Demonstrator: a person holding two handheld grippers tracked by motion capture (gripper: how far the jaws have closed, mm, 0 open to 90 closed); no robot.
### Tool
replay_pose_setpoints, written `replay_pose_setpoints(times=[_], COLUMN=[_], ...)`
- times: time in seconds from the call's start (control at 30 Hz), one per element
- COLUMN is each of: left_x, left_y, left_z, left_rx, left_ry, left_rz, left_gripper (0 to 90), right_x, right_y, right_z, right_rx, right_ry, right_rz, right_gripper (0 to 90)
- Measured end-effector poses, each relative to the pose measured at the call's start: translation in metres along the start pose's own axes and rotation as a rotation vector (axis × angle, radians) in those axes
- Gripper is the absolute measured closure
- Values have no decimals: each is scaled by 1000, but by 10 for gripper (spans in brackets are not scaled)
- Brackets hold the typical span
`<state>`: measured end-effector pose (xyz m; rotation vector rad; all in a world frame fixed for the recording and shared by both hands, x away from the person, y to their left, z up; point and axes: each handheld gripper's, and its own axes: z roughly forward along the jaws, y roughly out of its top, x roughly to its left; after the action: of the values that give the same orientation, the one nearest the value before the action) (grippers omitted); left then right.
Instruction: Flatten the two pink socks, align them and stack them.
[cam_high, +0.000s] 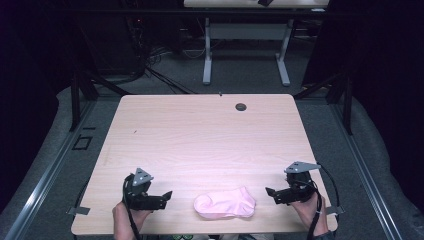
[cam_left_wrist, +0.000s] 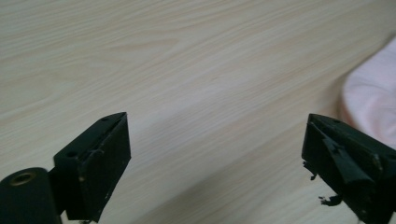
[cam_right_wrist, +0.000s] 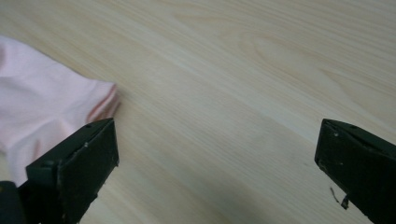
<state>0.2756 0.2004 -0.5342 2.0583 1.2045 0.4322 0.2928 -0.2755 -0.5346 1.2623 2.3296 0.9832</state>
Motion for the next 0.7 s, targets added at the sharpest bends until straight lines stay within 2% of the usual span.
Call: replay_pose_setpoints(times=[0.03, 0.07, 0.1, 0.13, 0.17, 0.2, 0.27, 0.3, 0.33, 0.37, 0.4, 0.43, 0.47, 0.5, 0.53, 0.57, 0.6, 0.7], left_x=[0, 13, 13, 21, 21, 31, 46, 46, 54, 60, 72, 72, 81, 81, 87, 87, 90, 92], left_y=[0, -6, -6, -11, -11, -15, -20, -20, -23, -25, -29, -29, -34, -34, -37, -37, -39, -41], left_z=[0, 0, 0, -1, -1, 0, 3, 3, 5, 6, 9, 9, 12, 12, 17, 17, 21, 27], left_rx=[0, -1, -1, -11, -11, -6, -9, -9, -16, -14, -14, -14, -32, -32, -33, -33, -28, -7], left_ry=[0, 27, 27, 41, 41, 62, 82, 82, 95, 113, 146, 146, 170, 170, 177, 177, 180, 182], left_rz=[0, -33, -33, -60, -60, -84, -110, -110, -128, -133, -148, -148, -167, -167, -188, -188, -196, -185], left_gripper=[64, 52, 39, 29, 26, 13, 2, 1, 1, 1, 1, 1, 0, 1, 1, 1, 1, 1], right_x=[0, -8, -8, -16, -16, -25, -32, -32, -43, -43, -51, -51, -56, -56, -60, -60, -60, -57], right_y=[0, -5, -5, -10, -10, -15, -19, -19, -25, -25, -30, -30, -37, -37, -43, -43, -46, -46], right_z=[0, -1, -1, -2, -2, -1, 2, 2, 6, 6, 10, 10, 13, 13, 17, 17, 22, 24], right_rx=[0, -9, -9, -2, -2, -9, -14, -14, -2, -2, 6, 6, -5, -5, -2, -2, 4, 7], right_ry=[0, -15, -15, -33, -33, -43, -53, -53, -62, -62, -65, -65, -69, -69, -101, -101, -137, -155], right_rz=[0, 21, 21, 35, 35, 59, 83, 83, 91, 91, 113, 113, 137, 137, 138, 138, 133, 123], right_gripper=[0, 0, 0, 0, 0, 0, 0, 0, 0, 0, 0, 0, 0, 0, 0, 0, 0, 0])
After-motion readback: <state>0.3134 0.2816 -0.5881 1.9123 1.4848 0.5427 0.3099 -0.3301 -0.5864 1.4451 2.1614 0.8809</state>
